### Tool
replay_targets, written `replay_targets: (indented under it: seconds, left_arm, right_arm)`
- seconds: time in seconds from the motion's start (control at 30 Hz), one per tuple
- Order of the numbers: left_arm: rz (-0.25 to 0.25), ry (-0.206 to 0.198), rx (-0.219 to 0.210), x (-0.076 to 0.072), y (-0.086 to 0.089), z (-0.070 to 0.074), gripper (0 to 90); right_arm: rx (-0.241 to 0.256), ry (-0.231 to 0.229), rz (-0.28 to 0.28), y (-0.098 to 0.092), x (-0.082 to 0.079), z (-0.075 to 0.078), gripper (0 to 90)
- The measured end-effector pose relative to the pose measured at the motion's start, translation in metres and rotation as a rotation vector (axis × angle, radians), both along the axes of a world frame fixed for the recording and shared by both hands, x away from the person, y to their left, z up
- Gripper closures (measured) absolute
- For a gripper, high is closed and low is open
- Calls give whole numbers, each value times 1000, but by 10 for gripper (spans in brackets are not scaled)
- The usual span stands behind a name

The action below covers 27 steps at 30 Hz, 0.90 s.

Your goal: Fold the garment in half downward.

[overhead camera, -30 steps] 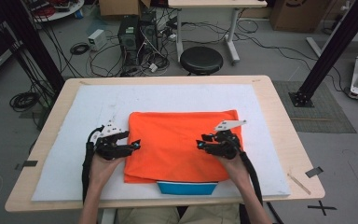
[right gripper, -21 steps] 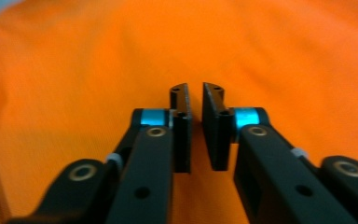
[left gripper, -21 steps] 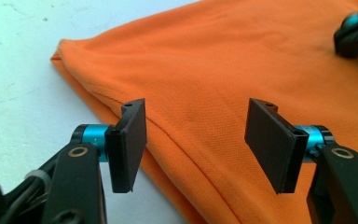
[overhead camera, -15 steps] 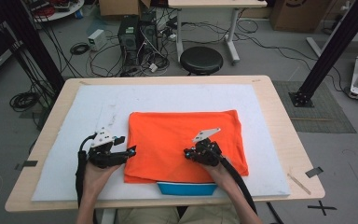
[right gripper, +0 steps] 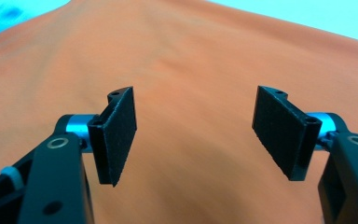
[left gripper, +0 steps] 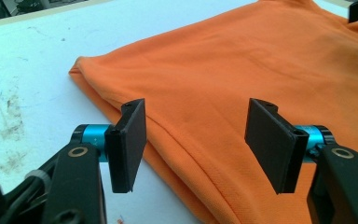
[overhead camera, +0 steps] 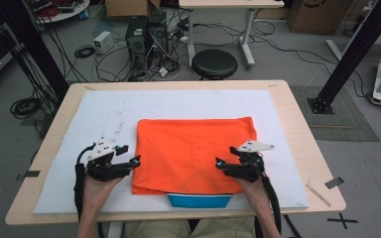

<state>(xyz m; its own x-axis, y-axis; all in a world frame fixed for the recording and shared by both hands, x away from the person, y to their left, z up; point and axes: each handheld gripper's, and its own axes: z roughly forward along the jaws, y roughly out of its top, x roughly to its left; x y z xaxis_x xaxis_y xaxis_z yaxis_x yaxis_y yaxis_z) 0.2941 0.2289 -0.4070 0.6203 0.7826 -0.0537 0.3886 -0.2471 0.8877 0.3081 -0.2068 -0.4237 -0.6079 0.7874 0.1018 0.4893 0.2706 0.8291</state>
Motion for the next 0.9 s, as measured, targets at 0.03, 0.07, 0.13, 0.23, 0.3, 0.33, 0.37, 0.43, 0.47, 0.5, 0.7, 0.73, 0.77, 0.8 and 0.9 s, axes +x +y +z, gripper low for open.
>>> replay_targets:
  seconds: [0.03, 0.07, 0.13, 0.23, 0.3, 0.33, 0.37, 0.43, 0.47, 0.5, 0.7, 0.73, 0.77, 0.8, 0.9]
  left_arm:
    - [-3, 2, 4, 0, -1, 0, 388]
    - [-5, 7, 4, 1, -2, -1, 388]
    - [-15, 14, 15, 1, -4, -2, 388]
    - [-20, 10, 15, 1, -8, -2, 388]
    - [-23, 4, 14, 0, -9, -1, 388]
    - [-24, 3, 13, -1, -10, 0, 388]
    - [-25, 2, 13, -1, -10, 0, 388]
    - [-25, -1, 19, -2, -9, 1, 388]
    - [-23, -3, 17, -3, -9, 2, 388]
    - [-22, -4, 18, -4, -9, 2, 388]
    - [-14, -14, 9, -9, -5, 4, 388]
    - [-14, -11, 5, -10, -5, 4, 388]
    - [-13, -6, 4, -10, -5, 3, 388]
    - [-14, 1, 2, -9, -5, 2, 388]
    - [-23, 2, 13, -9, -5, 2, 388]
  right_arm:
    - [17, -6, -26, -8, -3, 0, 292]
    - [28, -11, -45, -17, -6, 0, 292]
    - [55, -21, -74, -32, -11, 0, 293]
    - [90, -33, -113, -49, -17, 1, 293]
    - [107, -49, -132, -56, -20, 2, 291]
    - [110, -52, -136, -59, -21, 2, 285]
    - [114, -50, -140, -61, -22, 2, 284]
    - [102, -46, -148, -64, -22, 1, 281]
    - [99, -42, -151, -65, -22, 0, 279]
    - [100, -37, -153, -66, -22, 0, 279]
    - [109, -31, -151, -68, -23, 0, 280]
    - [109, -28, -151, -68, -24, 0, 280]
    - [109, -30, -148, -68, -23, 0, 281]
    - [110, -26, -148, -69, -23, 0, 281]
    - [113, -43, -162, -73, -23, 2, 280]
